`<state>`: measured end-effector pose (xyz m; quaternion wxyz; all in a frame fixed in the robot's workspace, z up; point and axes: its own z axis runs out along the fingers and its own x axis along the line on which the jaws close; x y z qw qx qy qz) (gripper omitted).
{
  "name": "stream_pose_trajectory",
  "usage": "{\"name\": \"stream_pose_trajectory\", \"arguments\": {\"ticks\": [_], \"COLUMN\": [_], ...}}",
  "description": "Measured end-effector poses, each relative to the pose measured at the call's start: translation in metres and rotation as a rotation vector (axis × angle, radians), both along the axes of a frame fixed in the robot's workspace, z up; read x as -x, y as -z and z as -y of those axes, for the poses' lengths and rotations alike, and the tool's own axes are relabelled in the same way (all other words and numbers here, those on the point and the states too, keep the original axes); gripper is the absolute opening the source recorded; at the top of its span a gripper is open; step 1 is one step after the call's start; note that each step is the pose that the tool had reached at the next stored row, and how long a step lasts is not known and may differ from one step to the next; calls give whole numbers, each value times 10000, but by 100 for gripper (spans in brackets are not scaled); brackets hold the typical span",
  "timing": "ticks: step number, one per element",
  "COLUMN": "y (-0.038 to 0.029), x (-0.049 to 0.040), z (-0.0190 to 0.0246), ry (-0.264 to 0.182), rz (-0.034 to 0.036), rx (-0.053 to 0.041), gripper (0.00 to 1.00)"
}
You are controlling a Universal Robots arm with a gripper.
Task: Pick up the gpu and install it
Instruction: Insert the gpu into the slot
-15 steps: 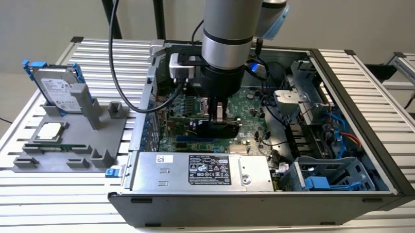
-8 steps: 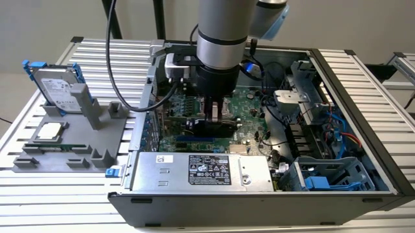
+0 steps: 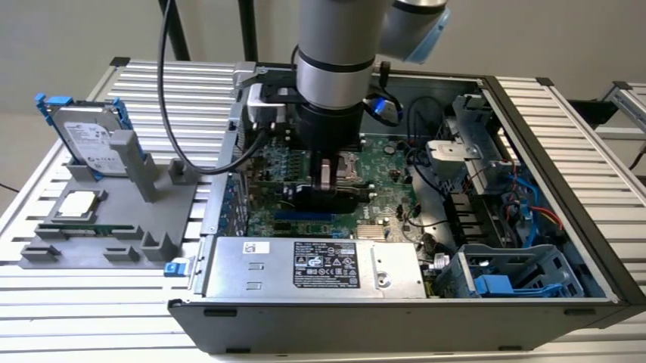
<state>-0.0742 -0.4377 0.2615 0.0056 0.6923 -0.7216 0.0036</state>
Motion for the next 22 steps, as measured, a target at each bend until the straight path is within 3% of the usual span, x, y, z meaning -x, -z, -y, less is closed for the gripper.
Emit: {"name": "stream_pose_trajectory", "arguments": {"ticks": [22], "y": [78], "x": [65], "z": [1], "ry": [1], "rz": [-1], "rx": [-22], "gripper": [0]}}
